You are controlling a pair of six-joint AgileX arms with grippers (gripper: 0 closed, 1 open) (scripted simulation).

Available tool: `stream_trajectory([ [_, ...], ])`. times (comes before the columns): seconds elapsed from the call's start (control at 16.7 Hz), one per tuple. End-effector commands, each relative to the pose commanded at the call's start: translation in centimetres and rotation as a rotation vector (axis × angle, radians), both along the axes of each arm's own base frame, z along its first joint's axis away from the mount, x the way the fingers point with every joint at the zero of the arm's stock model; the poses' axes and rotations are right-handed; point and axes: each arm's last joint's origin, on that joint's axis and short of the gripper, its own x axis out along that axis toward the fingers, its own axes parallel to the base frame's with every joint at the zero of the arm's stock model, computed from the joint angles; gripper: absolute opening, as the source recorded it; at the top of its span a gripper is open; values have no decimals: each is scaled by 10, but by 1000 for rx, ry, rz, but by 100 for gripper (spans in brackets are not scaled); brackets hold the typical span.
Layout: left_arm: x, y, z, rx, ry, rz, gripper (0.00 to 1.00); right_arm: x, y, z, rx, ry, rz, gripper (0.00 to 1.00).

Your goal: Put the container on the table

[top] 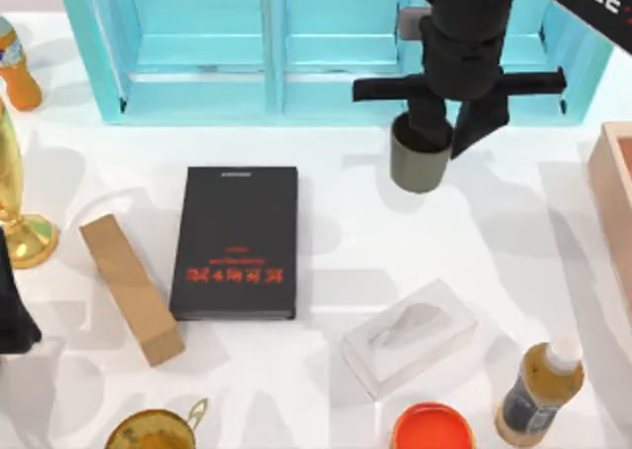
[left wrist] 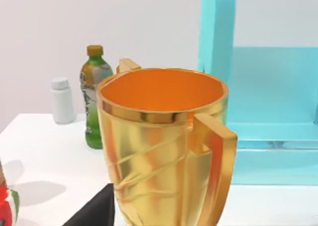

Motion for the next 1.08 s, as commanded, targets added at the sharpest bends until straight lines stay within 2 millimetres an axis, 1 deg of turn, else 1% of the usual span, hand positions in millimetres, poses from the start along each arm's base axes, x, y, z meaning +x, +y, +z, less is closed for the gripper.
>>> stream_trajectory([
  [0.36,0,0,0,0,0,0,100,-1,4,-45,2,2,0,0],
  [0.48,0,0,0,0,0,0,100,-1,4,-49,1,3,1,0],
  [0.66,0,0,0,0,0,0,100,-1,4,-49,1,3,1,0],
  [1.08,0,0,0,0,0,0,100,-1,4,-49,1,3,1,53],
])
